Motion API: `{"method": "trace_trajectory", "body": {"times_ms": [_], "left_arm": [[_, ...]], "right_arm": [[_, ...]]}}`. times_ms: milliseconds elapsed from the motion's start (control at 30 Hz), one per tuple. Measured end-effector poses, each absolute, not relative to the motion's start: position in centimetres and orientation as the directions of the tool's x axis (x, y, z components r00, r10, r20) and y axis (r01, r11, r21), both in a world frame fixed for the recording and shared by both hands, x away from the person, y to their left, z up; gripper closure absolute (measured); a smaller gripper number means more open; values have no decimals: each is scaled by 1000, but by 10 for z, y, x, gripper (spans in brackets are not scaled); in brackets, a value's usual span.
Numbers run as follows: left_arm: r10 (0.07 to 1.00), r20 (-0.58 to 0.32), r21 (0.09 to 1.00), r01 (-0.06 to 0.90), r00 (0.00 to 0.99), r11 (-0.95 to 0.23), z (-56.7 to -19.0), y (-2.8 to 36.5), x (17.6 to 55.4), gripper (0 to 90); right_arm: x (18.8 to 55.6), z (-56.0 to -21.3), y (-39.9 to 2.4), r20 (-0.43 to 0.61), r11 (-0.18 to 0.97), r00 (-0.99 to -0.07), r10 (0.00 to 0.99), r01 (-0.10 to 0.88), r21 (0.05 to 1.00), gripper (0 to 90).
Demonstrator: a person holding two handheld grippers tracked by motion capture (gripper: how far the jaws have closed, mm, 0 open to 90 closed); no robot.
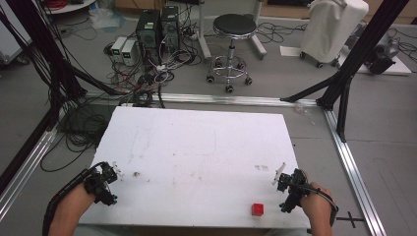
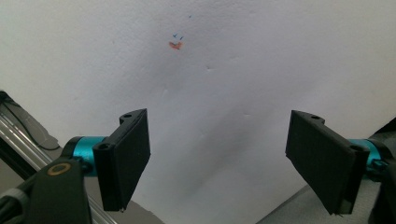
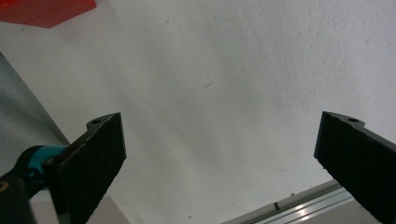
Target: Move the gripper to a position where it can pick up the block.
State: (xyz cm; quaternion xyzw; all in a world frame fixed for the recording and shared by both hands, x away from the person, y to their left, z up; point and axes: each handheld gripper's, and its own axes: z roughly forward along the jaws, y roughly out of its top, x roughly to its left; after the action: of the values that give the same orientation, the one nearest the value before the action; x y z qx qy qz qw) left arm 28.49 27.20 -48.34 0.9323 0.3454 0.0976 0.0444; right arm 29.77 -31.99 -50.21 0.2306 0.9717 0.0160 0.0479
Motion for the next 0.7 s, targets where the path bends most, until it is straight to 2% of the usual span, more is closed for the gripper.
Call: {"method": "trace_trajectory", "body": {"times_ms": [700], "left_arm": [[653,157,147,636,741,-757,-484,271,284,222]], "right_arm": [[296,-500,-323,-100,896,-890,444,442,50,13]]}}
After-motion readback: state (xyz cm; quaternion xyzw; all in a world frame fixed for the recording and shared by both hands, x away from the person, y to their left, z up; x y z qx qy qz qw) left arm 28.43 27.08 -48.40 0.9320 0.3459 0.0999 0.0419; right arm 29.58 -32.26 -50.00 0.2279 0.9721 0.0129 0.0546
